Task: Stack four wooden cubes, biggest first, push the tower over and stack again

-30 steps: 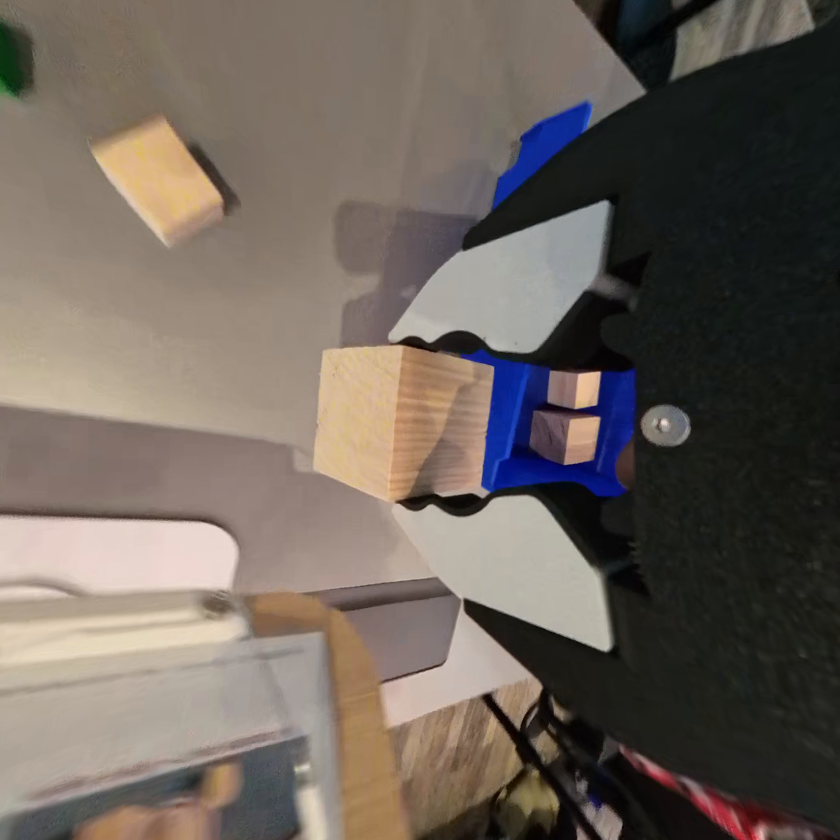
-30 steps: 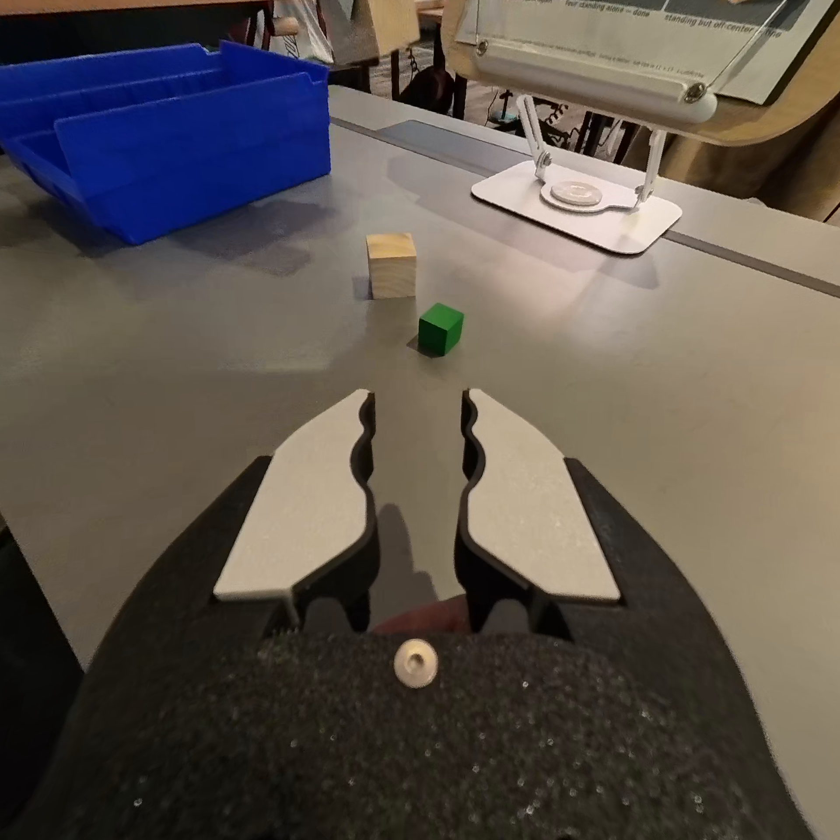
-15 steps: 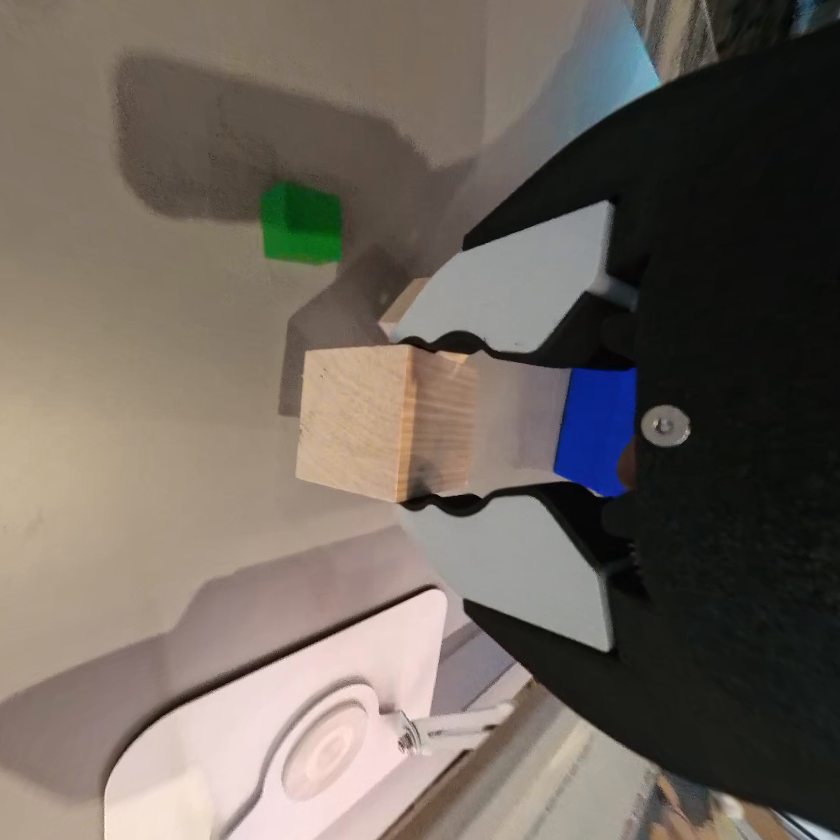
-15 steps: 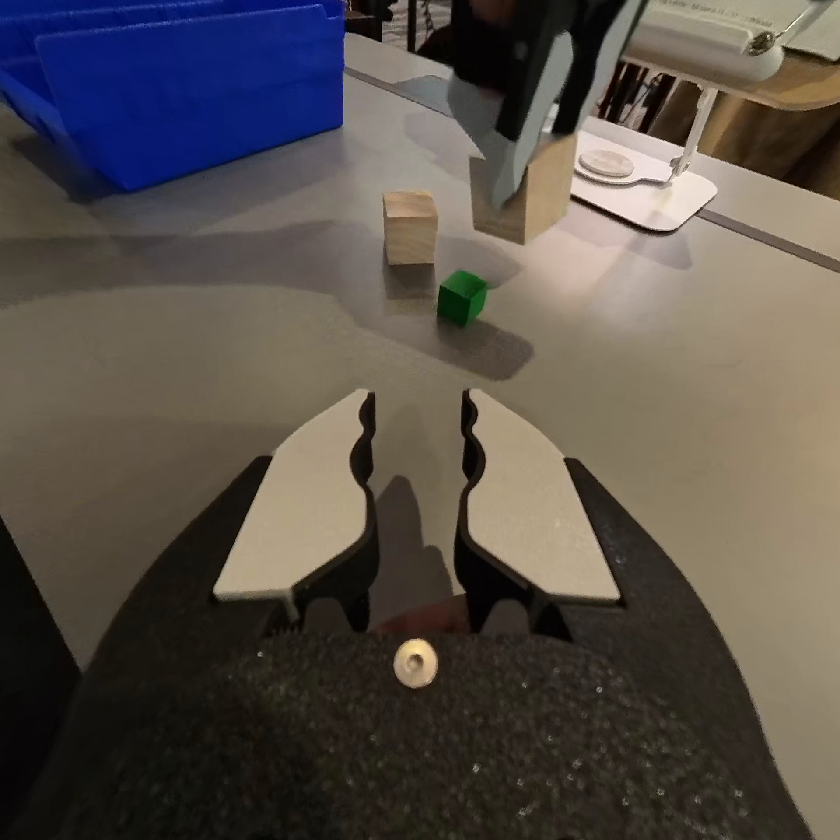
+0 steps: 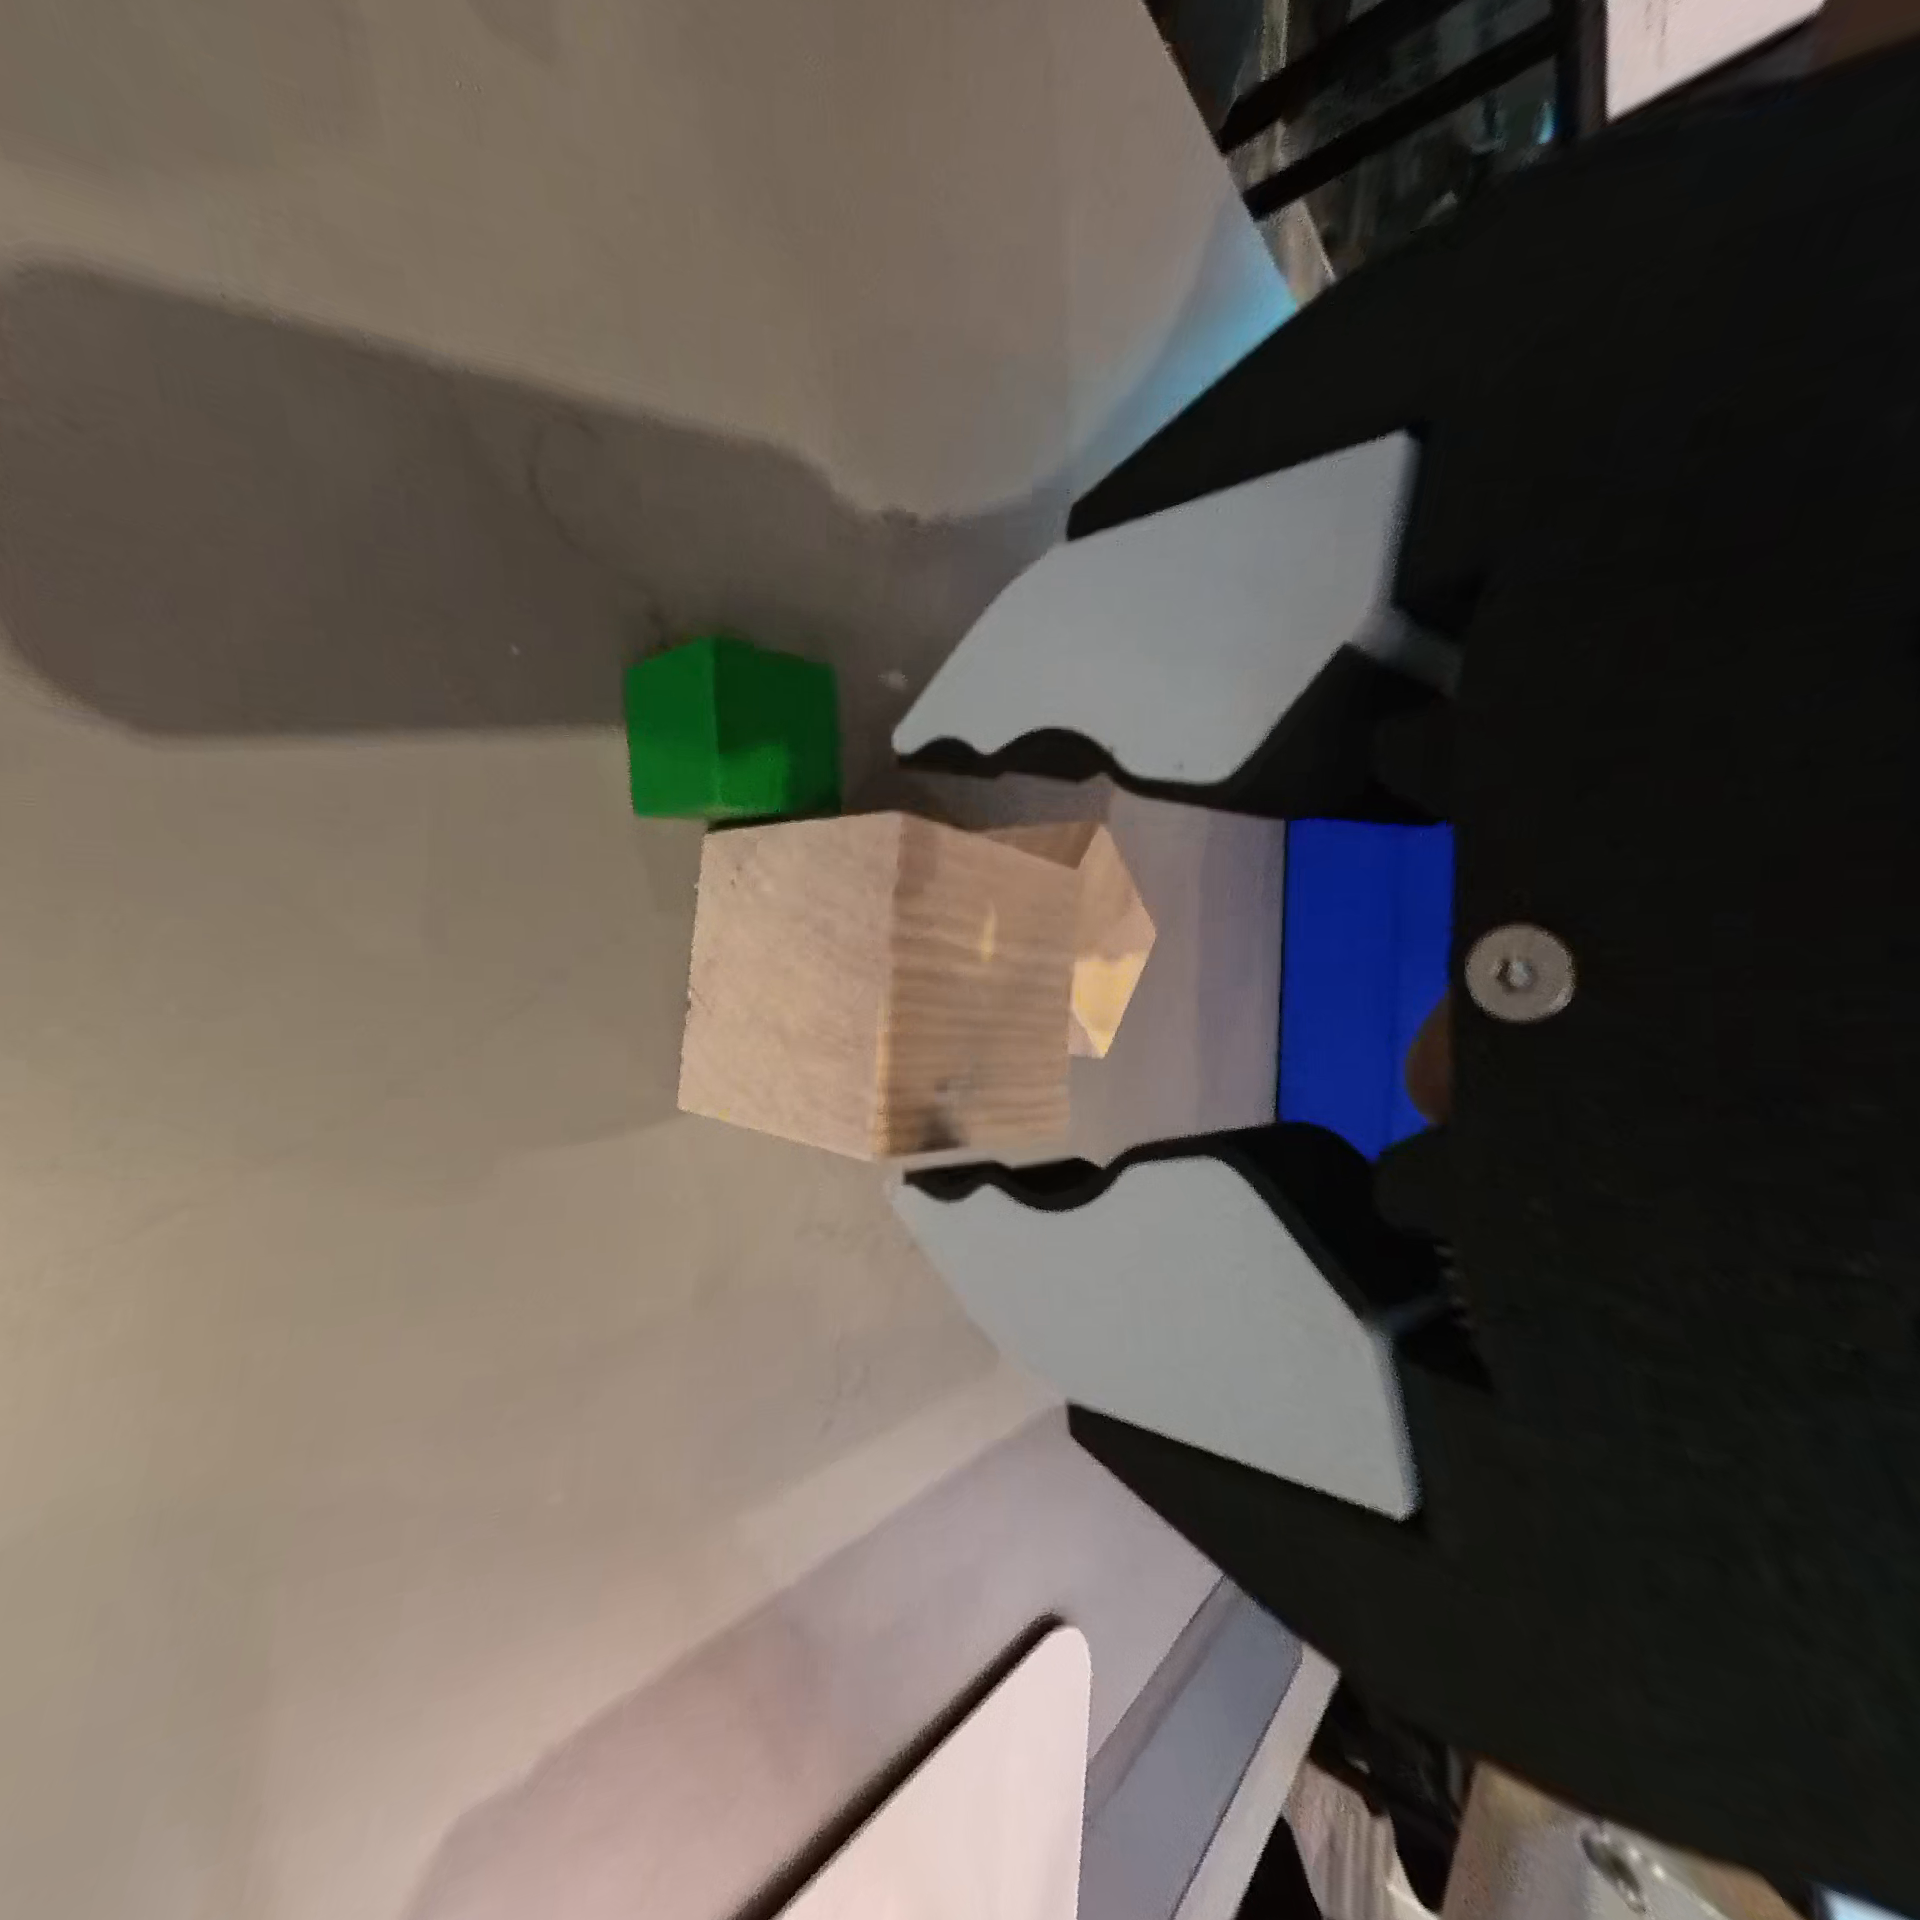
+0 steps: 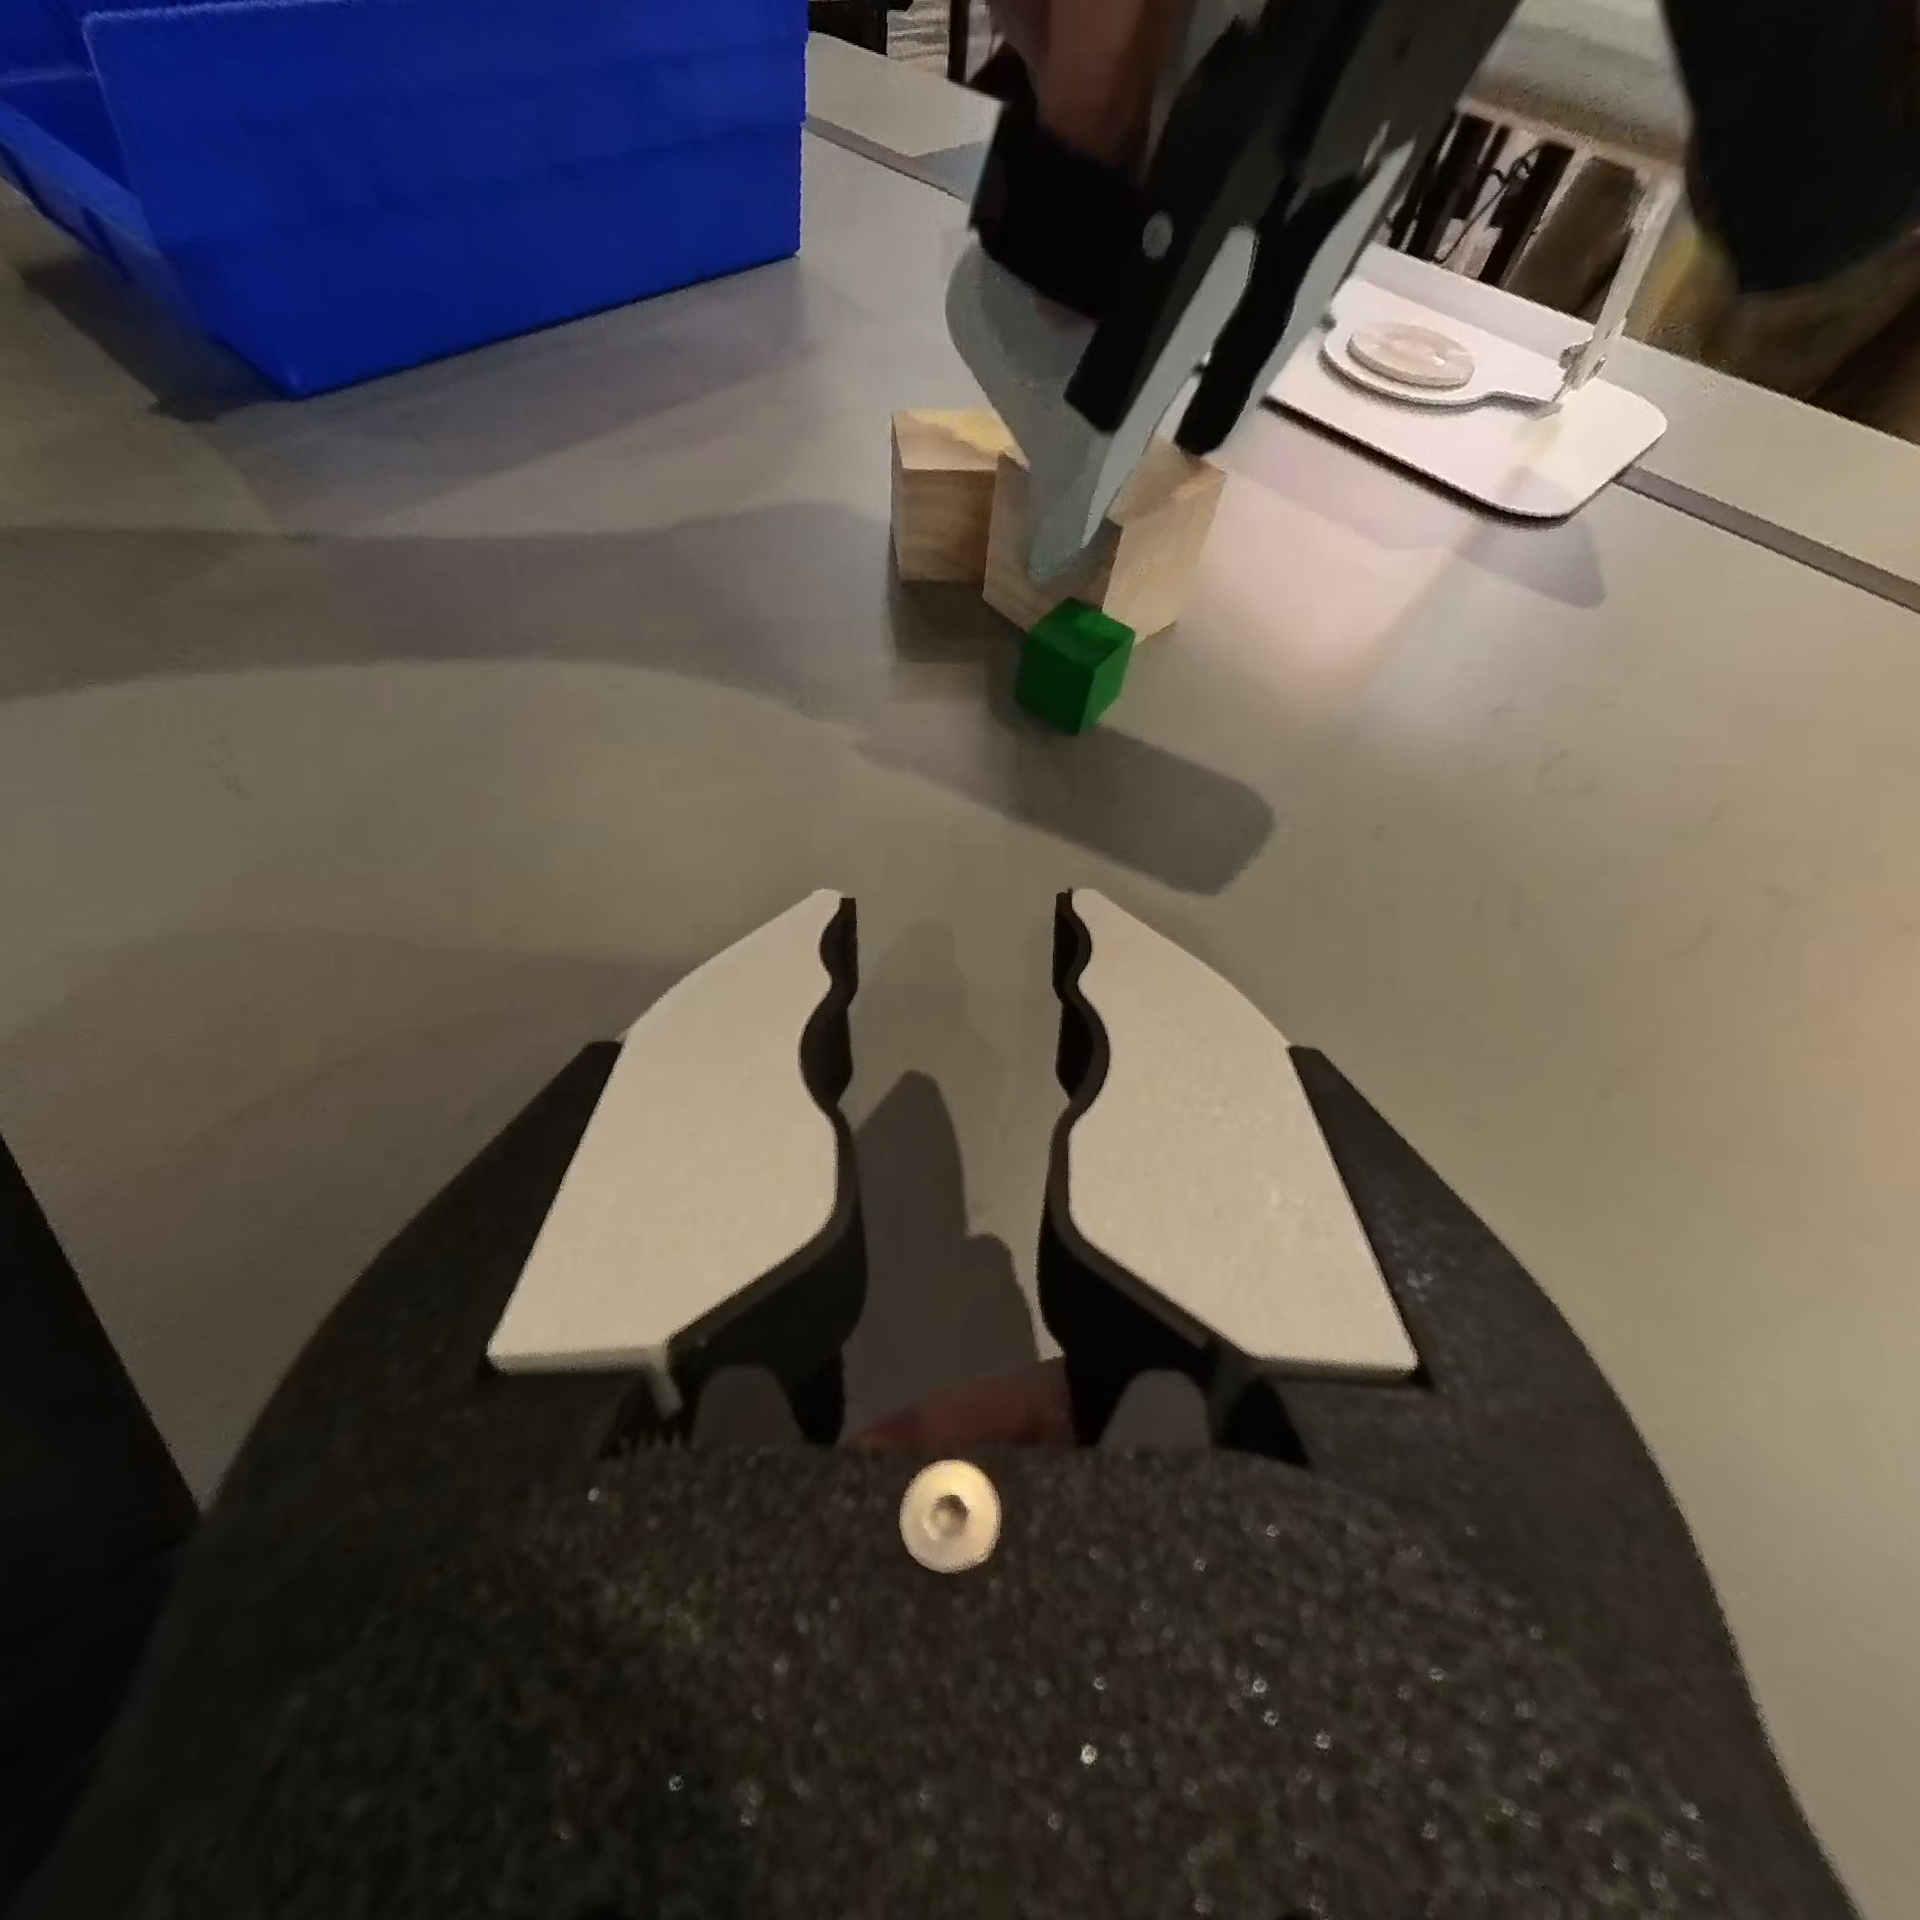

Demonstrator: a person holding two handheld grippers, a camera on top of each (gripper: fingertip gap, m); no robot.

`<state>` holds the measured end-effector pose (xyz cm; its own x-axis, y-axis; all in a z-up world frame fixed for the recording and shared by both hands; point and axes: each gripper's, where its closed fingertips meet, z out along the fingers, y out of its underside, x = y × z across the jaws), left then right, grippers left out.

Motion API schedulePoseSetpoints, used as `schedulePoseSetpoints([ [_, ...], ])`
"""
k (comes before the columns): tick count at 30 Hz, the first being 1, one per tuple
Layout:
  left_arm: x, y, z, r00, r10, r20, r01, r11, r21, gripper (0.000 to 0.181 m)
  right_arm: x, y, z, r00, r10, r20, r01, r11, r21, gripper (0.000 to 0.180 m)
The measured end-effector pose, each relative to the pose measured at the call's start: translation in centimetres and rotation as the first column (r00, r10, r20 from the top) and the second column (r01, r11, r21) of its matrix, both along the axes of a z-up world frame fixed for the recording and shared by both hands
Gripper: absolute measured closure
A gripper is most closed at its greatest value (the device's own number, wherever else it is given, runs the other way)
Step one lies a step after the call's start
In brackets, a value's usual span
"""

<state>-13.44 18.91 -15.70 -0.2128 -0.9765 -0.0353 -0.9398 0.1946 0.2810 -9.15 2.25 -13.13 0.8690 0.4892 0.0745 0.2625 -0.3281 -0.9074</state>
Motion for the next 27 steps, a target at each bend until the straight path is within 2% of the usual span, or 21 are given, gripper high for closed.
schedulePoseSetpoints([
  [4,0.1,-1.1,3.5,0.983,0.048,0.178,-0.045,0.999,-0.021,0.102,0.6,0.2,0.1,1.000,-0.012,-0.009,0.012,1.000,0.006,0.144],
  [6,0.1,-1.3,6.1,0.931,0.075,0.357,-0.086,0.996,0.016,0.103,1.1,0.3,0.3,0.999,-0.022,-0.030,0.022,1.000,0.013,0.144],
  [8,0.1,-1.3,9.0,0.793,0.123,0.597,-0.199,0.978,0.064,0.108,1.2,0.4,0.6,0.998,-0.020,-0.058,0.022,0.999,0.026,0.144],
  [10,-1.5,-1.4,10.5,0.603,0.194,0.774,-0.376,0.925,0.061,0.107,1.3,0.4,0.9,0.997,-0.021,-0.071,0.024,0.999,0.046,0.144],
  [12,-4.4,-1.1,9.8,0.456,0.255,0.853,-0.570,0.819,0.060,0.109,1.3,0.3,0.9,0.998,-0.017,-0.066,0.020,0.999,0.045,0.144],
  [14,-6.3,-1.0,7.6,0.359,0.305,0.882,-0.678,0.735,0.022,0.110,1.2,0.4,0.8,0.998,-0.016,-0.055,0.018,0.999,0.043,0.144],
  [16,-6.2,-1.2,4.6,0.346,0.377,0.859,-0.678,0.733,-0.048,0.110,1.0,0.6,0.8,0.999,-0.016,-0.051,0.019,0.999,0.043,0.144],
  [20,-6.0,0.2,0.4,0.427,0.410,0.806,-0.672,0.741,-0.021,0.105,0.8,0.6,0.7,0.999,-0.015,-0.034,0.017,0.999,0.045,0.144],
  [22,-5.8,0.8,-0.9,0.422,0.429,0.799,-0.670,0.741,-0.043,0.105,0.8,0.5,0.7,0.999,-0.014,-0.031,0.015,0.999,0.048,0.144],
  [23,-5.6,1.1,-1.1,0.408,0.426,0.808,-0.663,0.746,-0.058,0.115,0.8,0.5,0.7,0.999,-0.014,-0.029,0.015,0.999,0.047,0.144],
  [24,-5.4,1.1,-1.3,0.396,0.427,0.813,-0.646,0.759,-0.083,0.136,0.8,0.5,0.7,1.000,-0.014,-0.028,0.015,0.999,0.048,0.144],
  [27,-6.0,0.8,-1.0,0.428,0.435,0.792,-0.613,0.784,-0.100,0.136,0.8,0.4,0.6,0.999,-0.013,-0.032,0.014,0.999,0.042,0.144],
])
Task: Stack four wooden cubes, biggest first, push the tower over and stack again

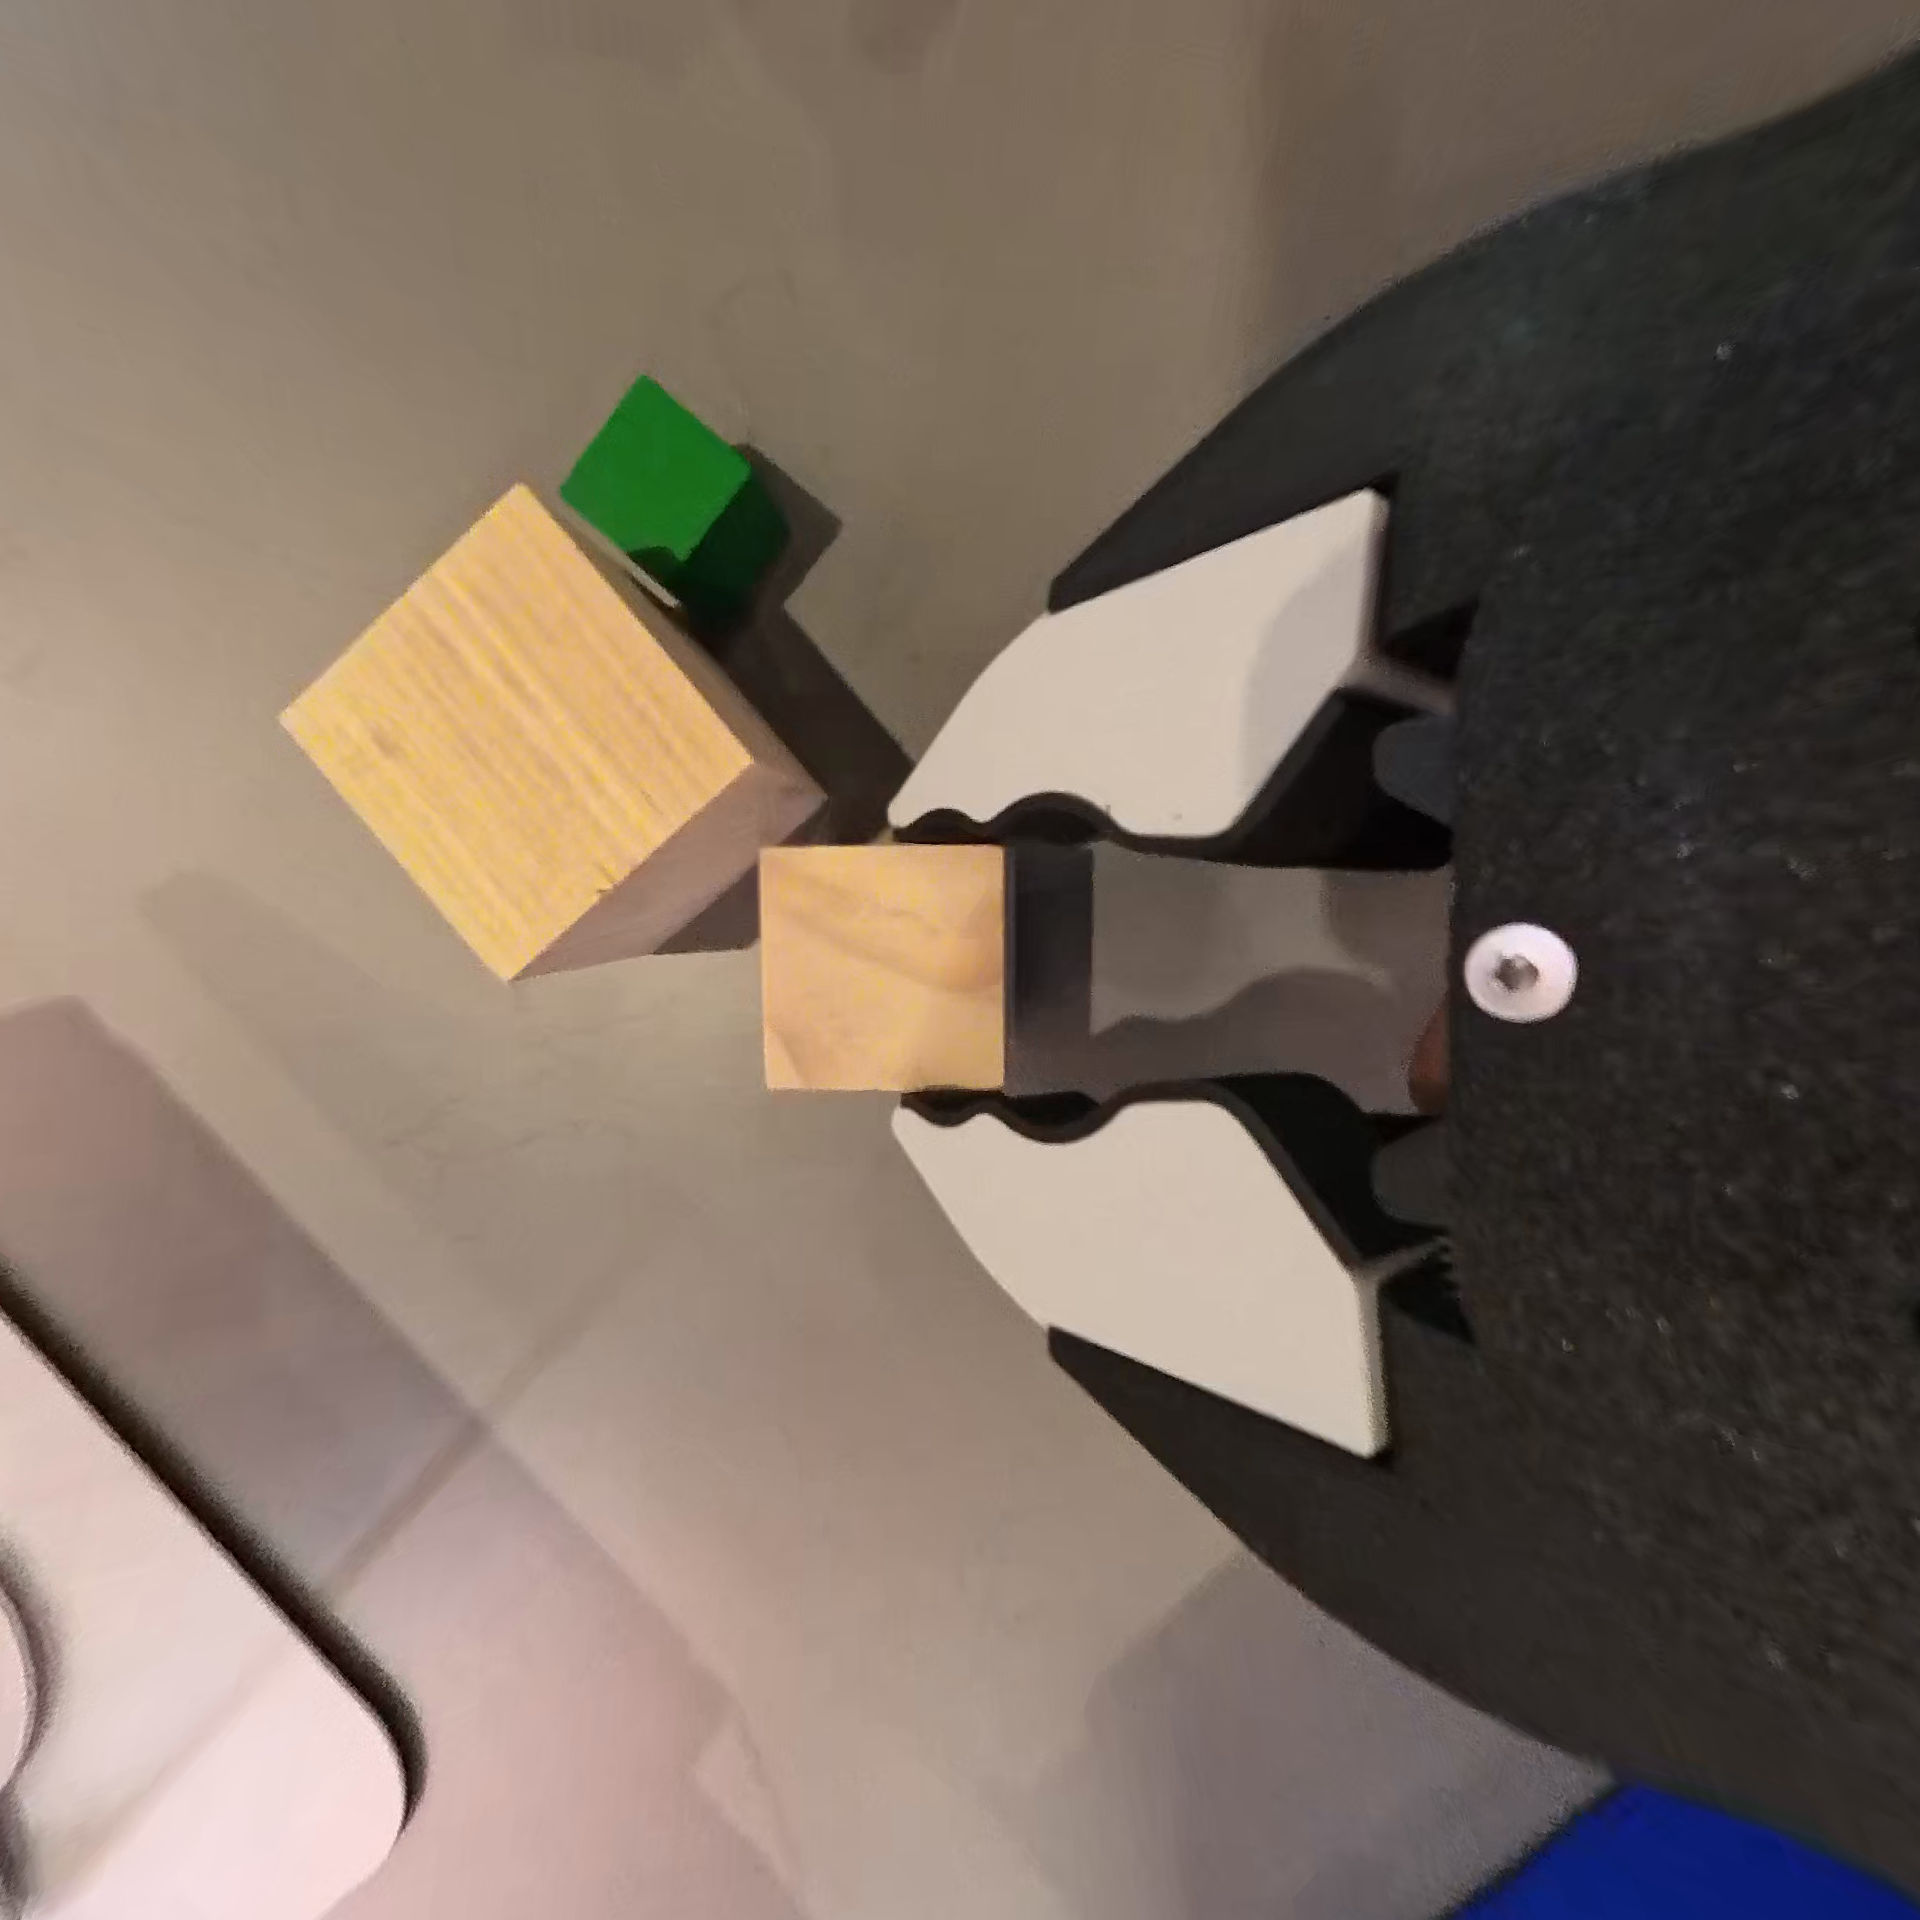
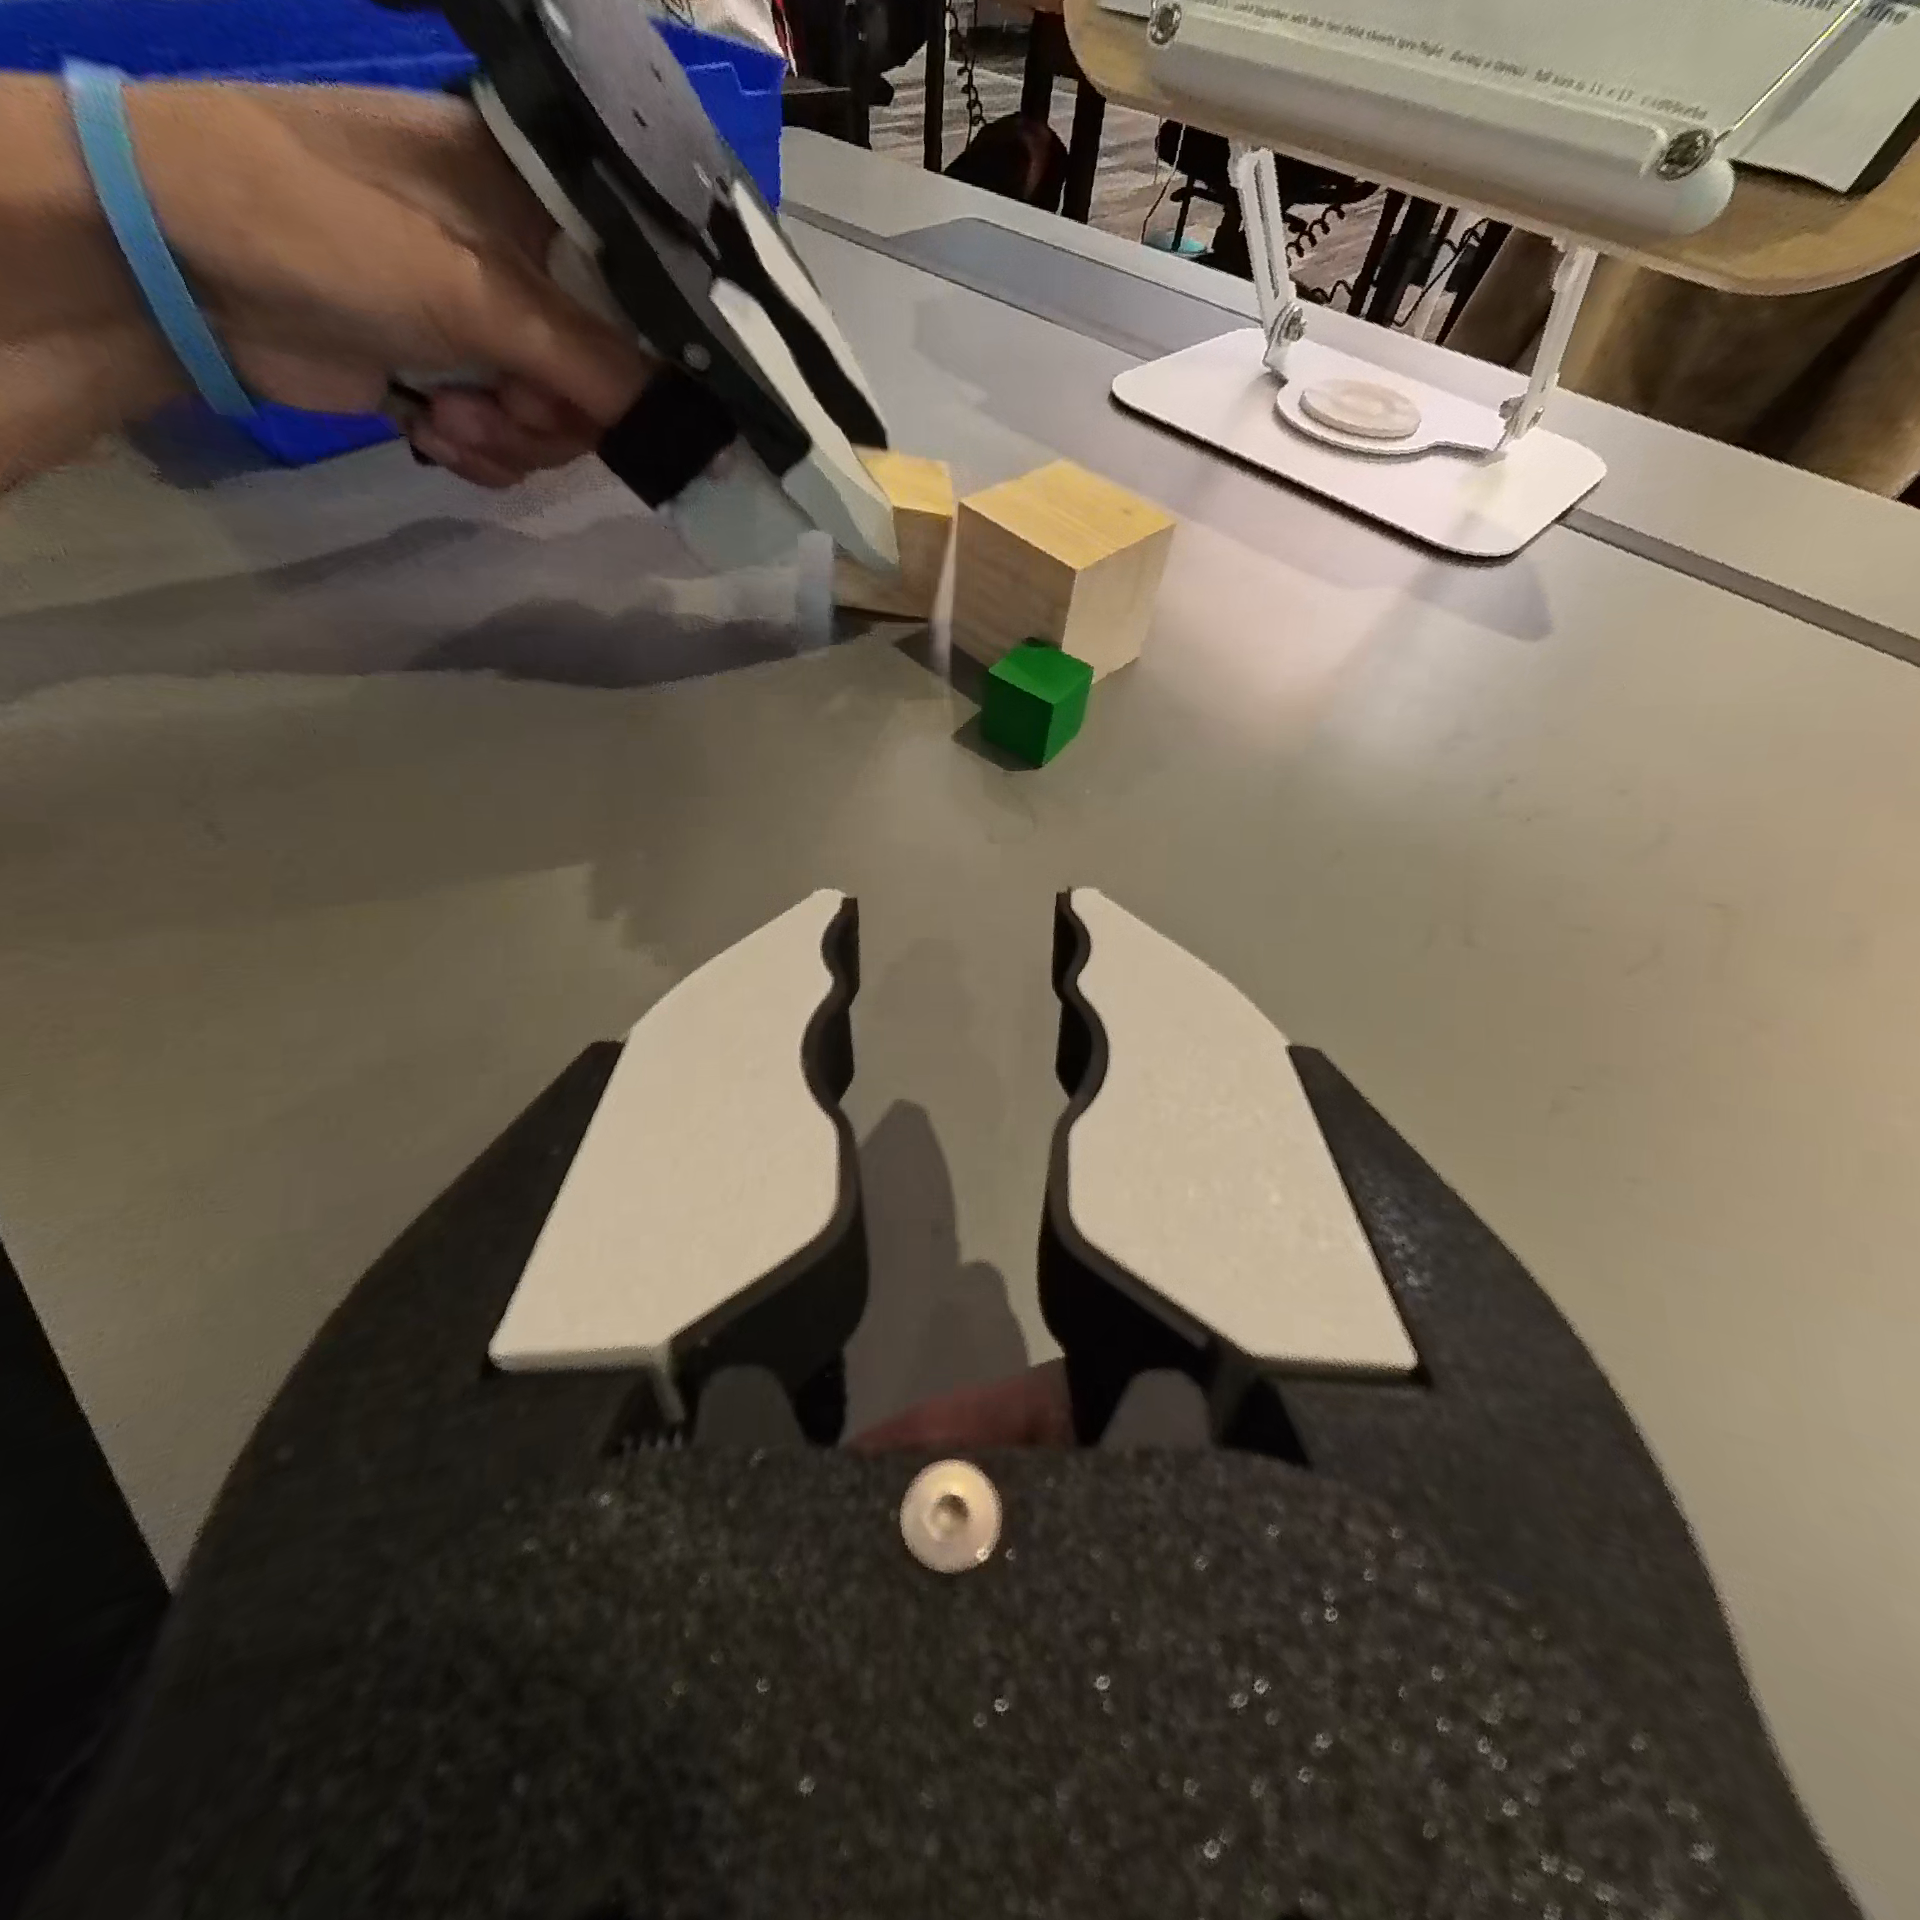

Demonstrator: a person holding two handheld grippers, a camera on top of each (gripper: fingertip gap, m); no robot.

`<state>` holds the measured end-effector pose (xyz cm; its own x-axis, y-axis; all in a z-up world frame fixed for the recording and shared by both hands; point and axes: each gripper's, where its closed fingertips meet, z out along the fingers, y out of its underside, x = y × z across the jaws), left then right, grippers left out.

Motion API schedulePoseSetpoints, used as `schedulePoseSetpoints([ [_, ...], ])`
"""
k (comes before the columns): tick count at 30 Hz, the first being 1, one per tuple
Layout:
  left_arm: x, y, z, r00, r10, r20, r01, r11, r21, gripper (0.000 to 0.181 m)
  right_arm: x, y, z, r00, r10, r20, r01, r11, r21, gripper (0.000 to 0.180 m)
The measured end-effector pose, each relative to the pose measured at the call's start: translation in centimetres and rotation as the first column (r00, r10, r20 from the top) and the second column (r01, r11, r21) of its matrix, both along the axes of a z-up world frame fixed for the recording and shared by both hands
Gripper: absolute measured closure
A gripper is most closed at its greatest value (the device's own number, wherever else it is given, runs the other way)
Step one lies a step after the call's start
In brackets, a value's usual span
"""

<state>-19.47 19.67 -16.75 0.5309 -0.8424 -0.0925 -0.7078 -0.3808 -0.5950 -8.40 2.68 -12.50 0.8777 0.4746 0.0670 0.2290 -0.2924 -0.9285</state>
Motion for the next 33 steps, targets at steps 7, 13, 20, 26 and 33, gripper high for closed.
schedulePoseSetpoints([
  [7,1.0,-1.2,9.2,0.934,-0.356,0.031,0.349,0.928,0.128,0.136,0.1,-0.2,0.1,1.000,0.009,-0.019,-0.010,1.000,-0.005,0.145],
  [13,5.3,0.0,9.8,0.848,-0.524,0.078,0.518,0.851,0.087,0.136,-0.2,-0.2,-0.1,1.000,0.019,-0.006,-0.019,1.000,-0.006,0.145],
  [20,6.6,-0.2,6.6,0.815,-0.572,0.095,0.570,0.820,0.049,0.136,-0.8,-0.6,-0.1,1.000,0.031,-0.002,-0.031,1.000,-0.004,0.145],
  [26,6.1,0.2,4.9,0.807,-0.590,0.037,0.588,0.807,0.049,0.136,-0.8,-0.6,-0.1,0.999,0.033,-0.012,-0.033,0.999,-0.014,0.145],
  [33,6.5,0.6,4.8,0.807,-0.580,0.112,0.574,0.815,0.082,0.136,-0.8,-0.5,-0.4,1.000,0.030,0.001,-0.030,0.999,-0.024,0.145],
])
